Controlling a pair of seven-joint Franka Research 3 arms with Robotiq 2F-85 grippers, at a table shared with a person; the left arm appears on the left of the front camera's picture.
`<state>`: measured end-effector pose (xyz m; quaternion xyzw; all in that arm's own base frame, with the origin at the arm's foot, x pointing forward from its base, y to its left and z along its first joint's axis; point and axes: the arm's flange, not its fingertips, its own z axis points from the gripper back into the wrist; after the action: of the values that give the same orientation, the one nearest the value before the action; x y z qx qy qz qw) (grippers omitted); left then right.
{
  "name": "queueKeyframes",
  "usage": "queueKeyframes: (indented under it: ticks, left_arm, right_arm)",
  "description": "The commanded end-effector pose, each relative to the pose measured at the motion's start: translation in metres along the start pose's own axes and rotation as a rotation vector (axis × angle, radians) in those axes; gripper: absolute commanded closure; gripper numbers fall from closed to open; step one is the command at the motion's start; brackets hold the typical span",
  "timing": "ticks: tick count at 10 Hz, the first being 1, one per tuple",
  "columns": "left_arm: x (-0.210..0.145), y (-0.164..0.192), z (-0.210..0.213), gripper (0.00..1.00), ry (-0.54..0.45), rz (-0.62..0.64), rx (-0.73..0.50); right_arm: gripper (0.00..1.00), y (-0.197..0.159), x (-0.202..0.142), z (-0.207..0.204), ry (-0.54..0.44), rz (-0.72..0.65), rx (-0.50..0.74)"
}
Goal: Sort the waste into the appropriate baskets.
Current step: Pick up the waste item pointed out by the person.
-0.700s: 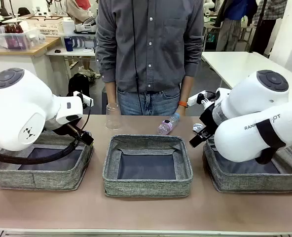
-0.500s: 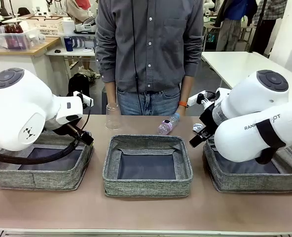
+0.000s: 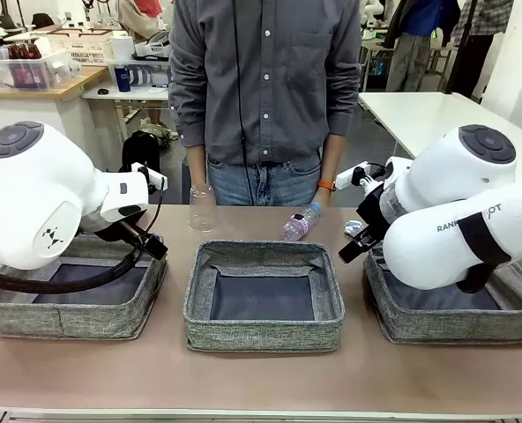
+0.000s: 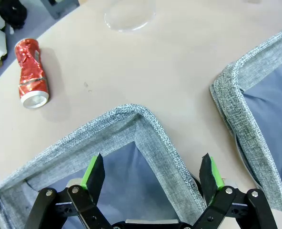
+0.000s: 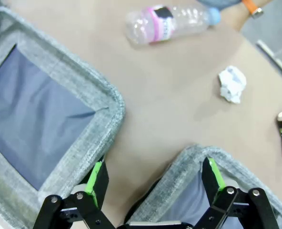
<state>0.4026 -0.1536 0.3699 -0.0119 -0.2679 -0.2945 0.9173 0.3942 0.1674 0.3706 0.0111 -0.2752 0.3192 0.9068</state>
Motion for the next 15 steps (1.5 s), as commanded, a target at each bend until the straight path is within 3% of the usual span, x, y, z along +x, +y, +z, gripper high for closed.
queueKeyframes:
  ticks: [1, 5, 7, 8, 9, 11, 12, 13, 14, 15]
  left_arm:
    - [0.000, 0.001, 0.000, 0.00, 0.000, 0.002, 0.000]
    - [0.000, 0.000, 0.000, 0.00, 0.000, 0.000, 0.000]
    - [0.011, 0.006, 0.048, 0.00, 0.016, -0.018, -0.025]
    - [0.010, 0.018, 0.100, 0.00, 0.029, -0.011, -0.053]
    - [0.039, -0.005, 0.156, 0.00, 0.031, 0.012, -0.030]
    - [0.047, -0.033, 0.219, 0.00, -0.031, -0.047, 0.009]
    - [0.047, -0.041, 0.230, 0.00, -0.177, -0.030, 0.117]
    - [0.039, -0.023, 0.203, 0.00, -0.017, -0.040, -0.010]
    - [0.046, -0.036, 0.243, 0.00, -0.087, -0.052, 0.030]
    - [0.049, -0.053, 0.207, 0.00, 0.060, -0.081, -0.167]
  right_arm:
    - [0.00, 0.000, 0.000, 0.000, 0.000, 0.000, 0.000]
    - [0.00, 0.000, 0.000, 0.000, 0.000, 0.000, 0.000]
    - [0.00, -0.012, 0.020, 0.052, 0.005, -0.051, 0.021]
    - [0.00, -0.015, 0.035, 0.088, 0.049, -0.102, -0.020]
    - [0.00, -0.014, 0.047, 0.131, 0.083, -0.126, -0.051]
    - [0.00, -0.001, 0.052, 0.187, 0.037, -0.054, -0.069]
    - [0.00, -0.017, 0.039, 0.130, 0.043, -0.095, -0.032]
    - [0.00, -0.017, 0.039, 0.130, 0.043, -0.095, -0.032]
    - [0.00, -0.009, 0.046, 0.183, 0.035, -0.082, -0.045]
    - [0.00, -0.012, 0.033, 0.173, 0.080, -0.116, 0.000]
